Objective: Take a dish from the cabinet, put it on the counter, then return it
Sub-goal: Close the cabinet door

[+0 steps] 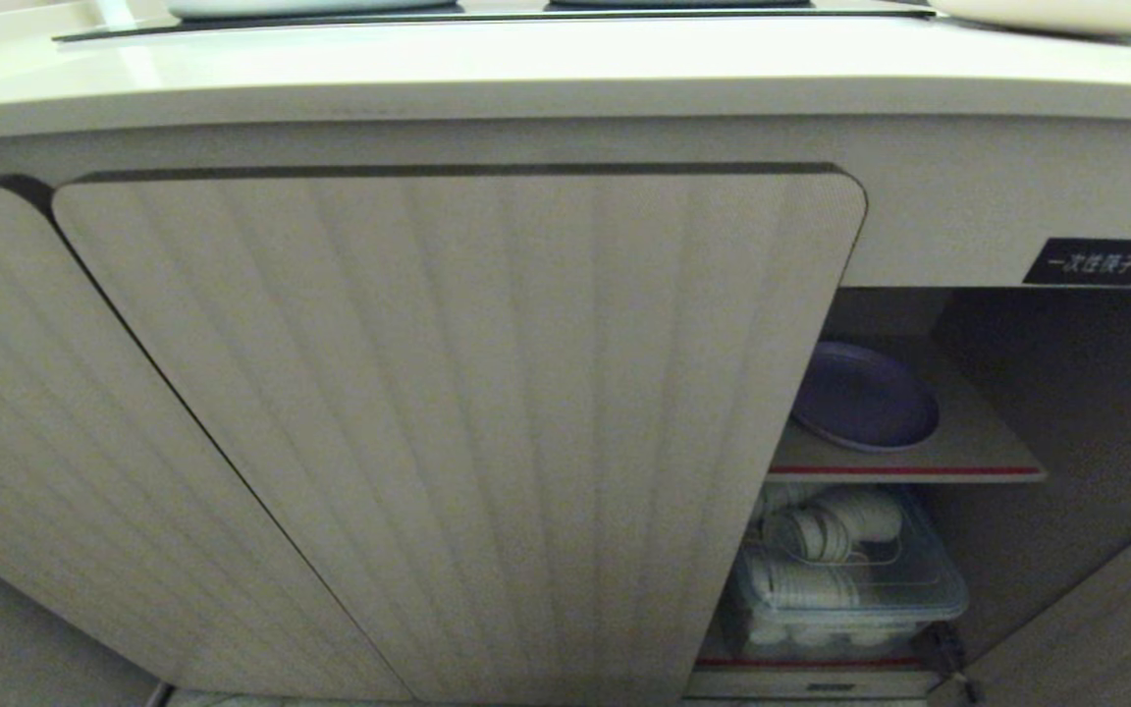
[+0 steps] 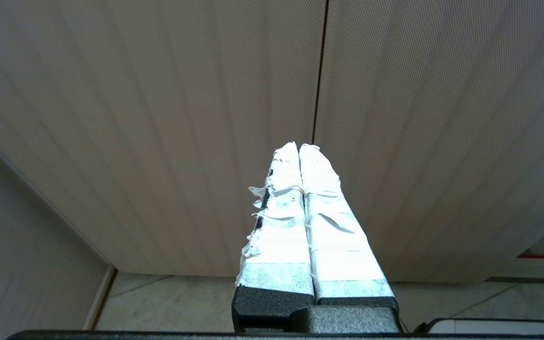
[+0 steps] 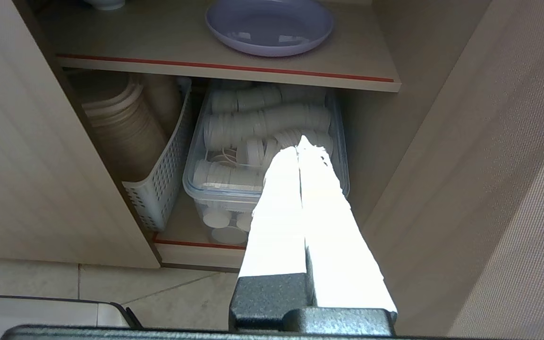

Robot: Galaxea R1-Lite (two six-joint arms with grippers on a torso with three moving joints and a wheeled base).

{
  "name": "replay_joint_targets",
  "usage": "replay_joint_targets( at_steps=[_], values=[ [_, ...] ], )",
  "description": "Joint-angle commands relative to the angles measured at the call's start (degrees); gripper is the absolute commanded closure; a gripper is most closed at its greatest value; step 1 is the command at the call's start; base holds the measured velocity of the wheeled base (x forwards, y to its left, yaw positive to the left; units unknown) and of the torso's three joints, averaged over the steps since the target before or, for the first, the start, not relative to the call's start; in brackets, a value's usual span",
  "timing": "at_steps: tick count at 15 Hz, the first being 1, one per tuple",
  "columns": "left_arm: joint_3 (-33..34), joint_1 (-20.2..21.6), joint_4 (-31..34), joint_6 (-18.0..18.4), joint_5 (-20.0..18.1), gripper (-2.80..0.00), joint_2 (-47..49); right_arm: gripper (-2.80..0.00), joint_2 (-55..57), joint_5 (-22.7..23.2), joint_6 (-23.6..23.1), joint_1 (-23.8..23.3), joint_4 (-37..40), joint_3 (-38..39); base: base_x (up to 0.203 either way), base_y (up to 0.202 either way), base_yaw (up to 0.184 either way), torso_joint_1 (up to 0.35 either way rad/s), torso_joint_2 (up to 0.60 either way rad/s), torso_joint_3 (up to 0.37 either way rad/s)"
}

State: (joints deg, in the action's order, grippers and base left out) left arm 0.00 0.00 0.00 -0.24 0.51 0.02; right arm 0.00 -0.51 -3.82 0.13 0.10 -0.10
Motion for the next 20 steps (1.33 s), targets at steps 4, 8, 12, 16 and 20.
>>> replay_joint_targets(
  at_steps=[4,8,12,16,20],
  values=[
    [0.0,0.0,0.0,0.0,0.0,0.0,0.0,0.0,0.0,0.0,0.0,0.0,0.0,0.0,0.0,0.0,0.0,0.0,0.0,0.0],
    [0.0,0.0,0.0,0.0,0.1,0.0,0.0,0.0,0.1,0.0,0.0,0.0,0.0,0.0,0.0,0.0,0.0,0.0,0.0,0.0],
    [0.0,0.0,0.0,0.0,0.0,0.0,0.0,0.0,0.0,0.0,0.0,0.0,0.0,0.0,-0.131,0.0,0.001,-0.002,0.0,0.005],
    [0.0,0.0,0.0,0.0,0.0,0.0,0.0,0.0,0.0,0.0,0.0,0.0,0.0,0.0,-0.193,0.0,0.0,0.002,0.0,0.002],
    [0.0,0.0,0.0,0.0,0.0,0.0,0.0,0.0,0.1,0.0,0.0,0.0,0.0,0.1,-0.197,0.0,0.0,0.002,0.0,0.003]
  ],
)
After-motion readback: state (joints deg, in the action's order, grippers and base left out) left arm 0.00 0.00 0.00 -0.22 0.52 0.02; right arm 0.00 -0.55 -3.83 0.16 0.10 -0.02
